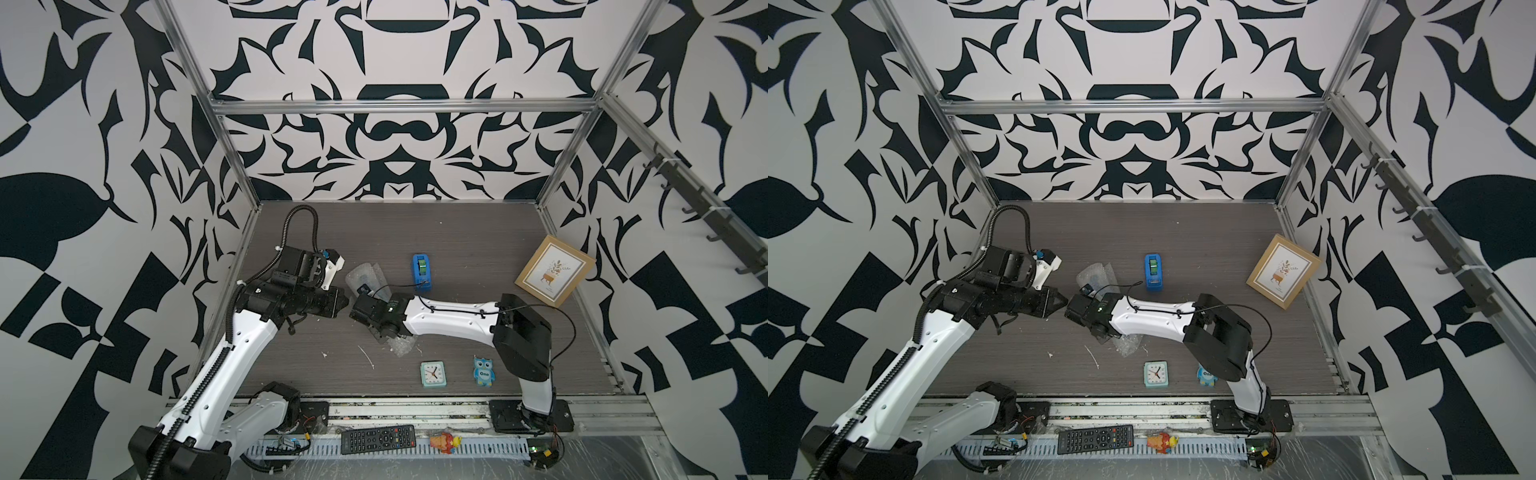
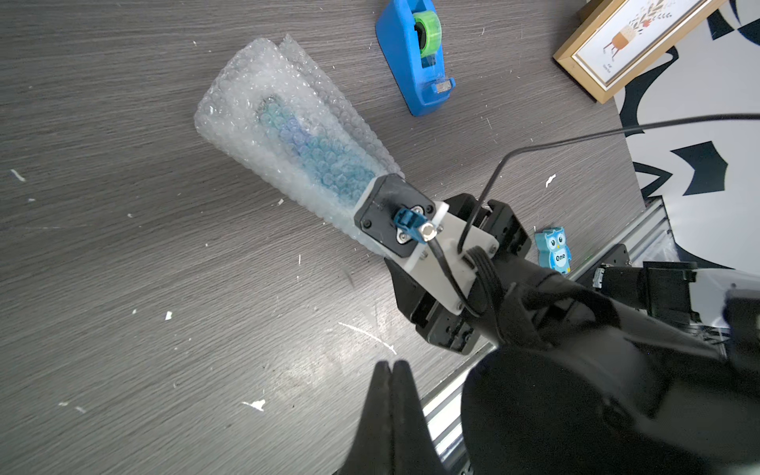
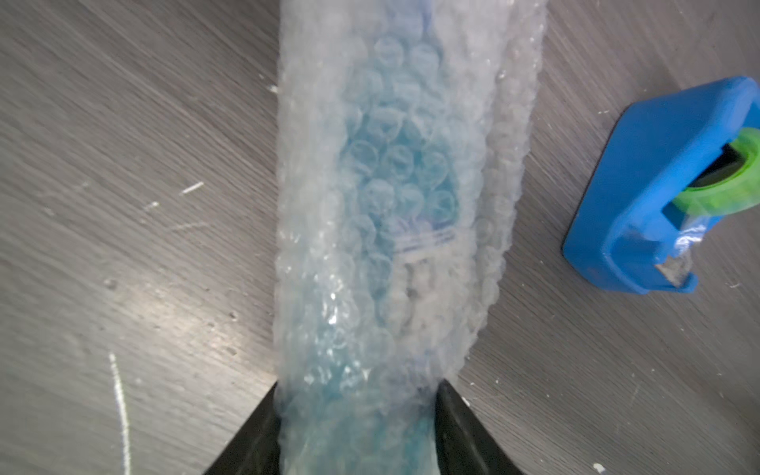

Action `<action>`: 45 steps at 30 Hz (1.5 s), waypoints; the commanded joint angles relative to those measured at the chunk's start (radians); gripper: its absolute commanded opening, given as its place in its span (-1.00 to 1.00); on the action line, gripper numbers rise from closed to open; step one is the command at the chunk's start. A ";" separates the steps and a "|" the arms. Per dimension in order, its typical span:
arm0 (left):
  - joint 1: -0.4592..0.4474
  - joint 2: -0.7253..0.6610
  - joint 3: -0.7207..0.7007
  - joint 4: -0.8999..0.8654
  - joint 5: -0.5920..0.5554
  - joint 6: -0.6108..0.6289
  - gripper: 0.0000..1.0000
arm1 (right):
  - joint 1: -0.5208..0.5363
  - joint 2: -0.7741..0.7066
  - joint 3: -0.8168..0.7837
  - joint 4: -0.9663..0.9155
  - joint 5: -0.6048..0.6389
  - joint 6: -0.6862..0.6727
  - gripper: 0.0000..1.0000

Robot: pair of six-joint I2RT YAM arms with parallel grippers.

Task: Wrap wine bottles in bubble wrap
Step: Adjust the bubble wrap at the center of the board.

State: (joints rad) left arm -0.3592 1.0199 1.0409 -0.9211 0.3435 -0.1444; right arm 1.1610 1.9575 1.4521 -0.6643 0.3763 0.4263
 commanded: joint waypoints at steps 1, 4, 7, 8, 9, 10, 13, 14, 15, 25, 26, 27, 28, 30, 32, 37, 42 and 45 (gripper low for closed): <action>0.003 -0.008 0.024 -0.047 0.000 -0.020 -1.00 | 0.011 -0.070 -0.025 0.105 -0.078 -0.009 0.16; 0.004 -0.008 0.023 -0.047 0.008 -0.027 -1.00 | 0.012 -0.090 -0.055 0.153 -0.129 -0.006 0.18; 0.004 -0.007 0.024 -0.048 0.015 -0.033 -1.00 | 0.011 -0.098 -0.075 0.188 -0.173 0.003 0.18; 0.004 -0.007 0.023 -0.047 0.016 -0.035 -1.00 | 0.011 -0.099 -0.081 0.202 -0.192 0.009 0.17; 0.005 -0.007 0.022 -0.048 0.021 -0.036 -1.00 | 0.012 -0.101 -0.089 0.224 -0.234 0.019 0.17; 0.004 -0.007 0.023 -0.048 0.024 -0.037 -1.00 | 0.011 -0.103 -0.098 0.238 -0.247 0.026 0.16; 0.004 -0.003 0.019 -0.043 0.045 -0.042 -1.00 | 0.010 -0.103 -0.121 0.273 -0.283 0.045 0.13; 0.005 0.001 0.018 -0.040 0.056 -0.043 -1.00 | 0.011 -0.104 -0.129 0.283 -0.290 0.050 0.12; 0.005 0.005 0.015 -0.036 0.069 -0.047 -1.00 | 0.011 -0.106 -0.136 0.293 -0.300 0.055 0.11; 0.005 0.072 -0.017 0.087 0.227 -0.121 -1.00 | -0.018 -0.150 -0.244 0.433 -0.397 0.090 -0.01; 0.005 0.086 -0.018 0.125 0.247 -0.129 -1.00 | -0.022 -0.154 -0.261 0.457 -0.409 0.097 -0.02; 0.005 0.101 -0.019 0.145 0.267 -0.139 -1.00 | -0.028 -0.160 -0.279 0.484 -0.425 0.103 -0.02; 0.005 0.119 -0.020 0.161 0.280 -0.144 -1.00 | -0.033 -0.166 -0.303 0.516 -0.443 0.110 -0.04; 0.005 0.152 -0.025 0.188 0.301 -0.153 -1.00 | -0.044 -0.180 -0.344 0.568 -0.465 0.125 -0.06; 0.005 0.185 -0.031 0.219 0.329 -0.162 -1.00 | -0.057 -0.195 -0.389 0.634 -0.495 0.137 -0.08; 0.005 0.246 -0.040 0.267 0.359 -0.174 -1.00 | -0.094 -0.229 -0.483 0.764 -0.562 0.166 -0.16; 0.035 0.305 -0.040 0.275 0.360 -0.165 -1.00 | -0.119 -0.244 -0.544 0.868 -0.620 0.173 -0.20; 0.075 0.292 -0.036 0.275 0.380 -0.160 -1.00 | -0.125 -0.233 -0.560 0.898 -0.643 0.174 -0.22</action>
State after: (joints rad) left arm -0.3145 1.3151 1.0180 -0.6449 0.7300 -0.3069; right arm 1.0336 1.7218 0.9173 0.2024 -0.2352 0.6174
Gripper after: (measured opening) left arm 0.040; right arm 0.391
